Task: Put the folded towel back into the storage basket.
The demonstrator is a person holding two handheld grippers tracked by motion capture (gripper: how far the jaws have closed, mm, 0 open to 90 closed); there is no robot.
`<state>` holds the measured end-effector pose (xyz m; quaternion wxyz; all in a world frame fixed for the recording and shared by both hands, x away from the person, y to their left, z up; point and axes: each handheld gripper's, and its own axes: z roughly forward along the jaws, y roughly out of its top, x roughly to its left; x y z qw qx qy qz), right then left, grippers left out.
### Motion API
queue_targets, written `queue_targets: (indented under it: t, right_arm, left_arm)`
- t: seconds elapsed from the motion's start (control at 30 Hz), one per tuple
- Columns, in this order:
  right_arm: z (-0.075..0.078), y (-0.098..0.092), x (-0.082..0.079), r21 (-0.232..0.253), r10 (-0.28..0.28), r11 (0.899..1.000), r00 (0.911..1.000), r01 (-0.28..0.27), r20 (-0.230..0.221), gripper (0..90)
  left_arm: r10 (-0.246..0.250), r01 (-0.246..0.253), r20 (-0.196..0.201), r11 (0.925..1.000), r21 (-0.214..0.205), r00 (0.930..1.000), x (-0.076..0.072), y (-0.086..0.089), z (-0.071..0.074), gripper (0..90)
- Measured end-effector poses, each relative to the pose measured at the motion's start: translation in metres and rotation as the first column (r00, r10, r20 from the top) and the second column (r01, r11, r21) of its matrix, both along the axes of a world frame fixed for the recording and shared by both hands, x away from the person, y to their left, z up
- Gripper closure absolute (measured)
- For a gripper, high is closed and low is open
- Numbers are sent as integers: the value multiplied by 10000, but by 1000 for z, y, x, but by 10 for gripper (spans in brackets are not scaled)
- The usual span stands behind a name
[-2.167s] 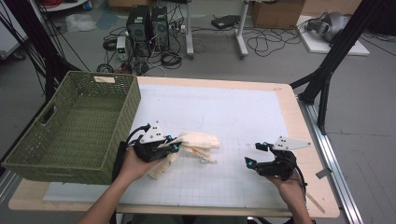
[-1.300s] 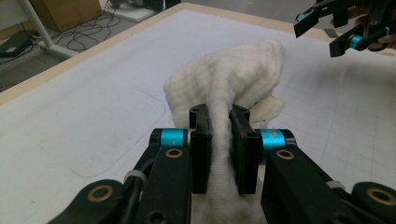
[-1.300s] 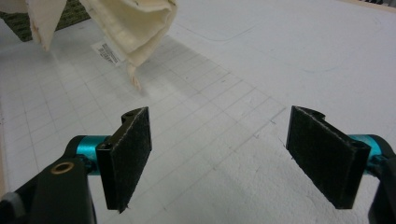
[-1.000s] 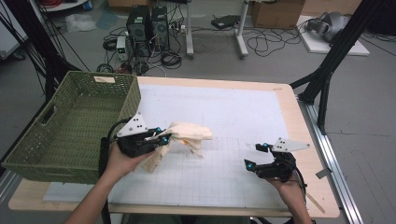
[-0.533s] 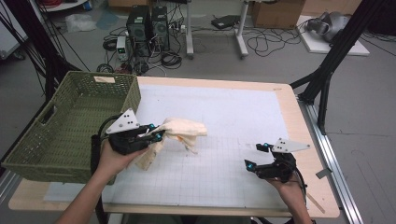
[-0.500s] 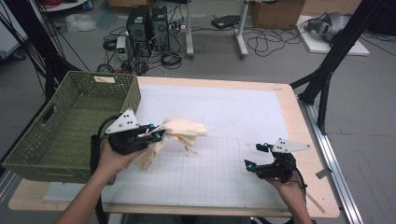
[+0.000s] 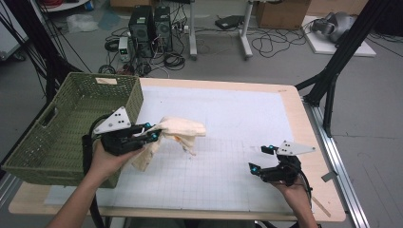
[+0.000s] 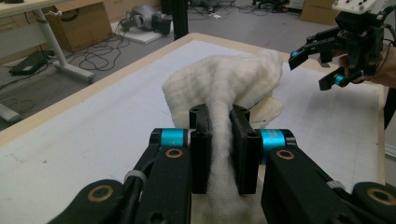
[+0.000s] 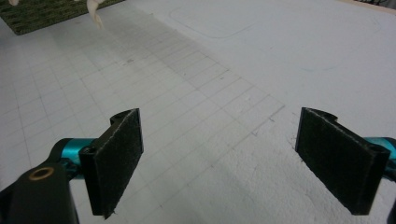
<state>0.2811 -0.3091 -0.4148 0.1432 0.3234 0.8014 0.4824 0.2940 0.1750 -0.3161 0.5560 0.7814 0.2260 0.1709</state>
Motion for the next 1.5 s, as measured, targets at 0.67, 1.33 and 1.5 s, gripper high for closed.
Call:
queue_targets:
  t: [0.67, 1.33, 1.5]
  right_arm:
    - [-1, 1, 1, -114, 27, 9999, 10000, -27, -15, 135]
    - [-2, 2, 3, -209, 119, 9997, 9999, -120, -39, 136]
    - [-3, 3, 4, -292, 164, 9994, 9999, -165, -53, 136]
  left_arm:
    - [796, -765, 531, 9953, -589, 9954, -5, 51, 33, 796]
    - [2447, -2367, 694, 9657, -1068, 9671, -12, 108, 41, 796]
    - [2962, -2882, 596, 9507, -1146, 9533, -13, 122, 36, 796]
